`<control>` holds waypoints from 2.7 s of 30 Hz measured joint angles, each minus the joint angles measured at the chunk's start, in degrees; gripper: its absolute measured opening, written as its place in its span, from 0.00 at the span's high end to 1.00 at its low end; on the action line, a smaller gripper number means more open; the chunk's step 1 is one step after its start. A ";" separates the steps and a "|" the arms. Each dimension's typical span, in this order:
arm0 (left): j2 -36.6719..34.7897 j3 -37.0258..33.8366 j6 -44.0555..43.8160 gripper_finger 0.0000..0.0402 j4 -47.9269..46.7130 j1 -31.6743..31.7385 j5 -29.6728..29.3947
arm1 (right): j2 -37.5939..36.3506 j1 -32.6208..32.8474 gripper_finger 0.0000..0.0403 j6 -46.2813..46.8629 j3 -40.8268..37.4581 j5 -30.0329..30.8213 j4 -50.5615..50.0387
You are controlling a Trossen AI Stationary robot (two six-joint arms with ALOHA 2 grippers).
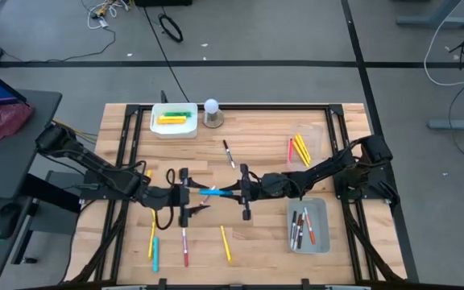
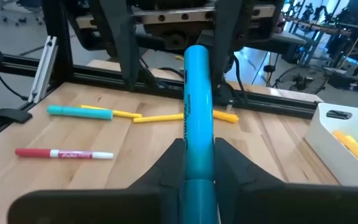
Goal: Pick & Place Markers
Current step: Put the blue highlighter into the white bin, then put the black marker pen into the gray bin
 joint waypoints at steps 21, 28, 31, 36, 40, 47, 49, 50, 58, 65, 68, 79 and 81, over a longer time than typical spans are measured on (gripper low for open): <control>-0.13 0.07 -0.77 0.81 -1.64 2.56 2.58 | 0.02 -0.07 0.83 -0.11 -0.11 -0.04 -0.76; -4.45 4.77 -11.89 0.81 -21.06 3.11 -9.00 | -4.76 -0.27 0.64 1.19 -0.20 12.45 -13.38; -6.49 10.56 -22.45 0.81 -41.59 5.91 -13.70 | -6.10 -0.29 0.58 2.52 -0.17 15.72 -16.74; -7.68 19.28 -34.24 0.81 -69.73 17.37 -13.36 | -5.73 -0.31 0.54 3.39 -0.13 14.64 -14.83; -8.16 21.33 -28.53 0.81 -76.28 31.89 -8.88 | -5.57 -0.31 0.54 3.39 -0.15 13.91 -14.31; -7.95 16.49 -5.32 0.81 -59.48 59.84 14.75 | -5.57 -0.31 0.57 4.11 -0.15 13.52 -13.88; -6.98 14.99 -2.28 0.81 -55.02 66.29 21.03 | -5.57 -0.31 0.58 4.82 -0.15 13.51 -13.86; -6.40 14.39 -1.47 0.81 -53.61 69.11 23.81 | -5.57 -0.28 0.58 4.93 -0.15 13.51 -13.86; 0.46 10.90 -0.29 0.78 -46.70 81.30 38.47 | -5.57 -0.16 0.59 4.90 -0.15 13.51 -14.10; 7.22 10.71 0.00 0.75 -42.15 82.01 38.98 | -5.57 -0.17 0.59 4.87 -0.15 13.51 -14.10; 9.03 10.71 0.04 0.75 -39.91 81.96 38.98 | -5.57 -0.17 0.59 4.87 -0.15 13.49 -14.24; 10.43 10.73 1.55 0.59 -39.23 82.76 36.60 | -5.57 -0.18 0.59 4.87 -0.15 13.49 -14.34; 10.43 10.73 1.55 0.54 -39.21 83.42 35.23 | -5.57 -0.20 0.59 4.90 -0.15 13.49 -14.34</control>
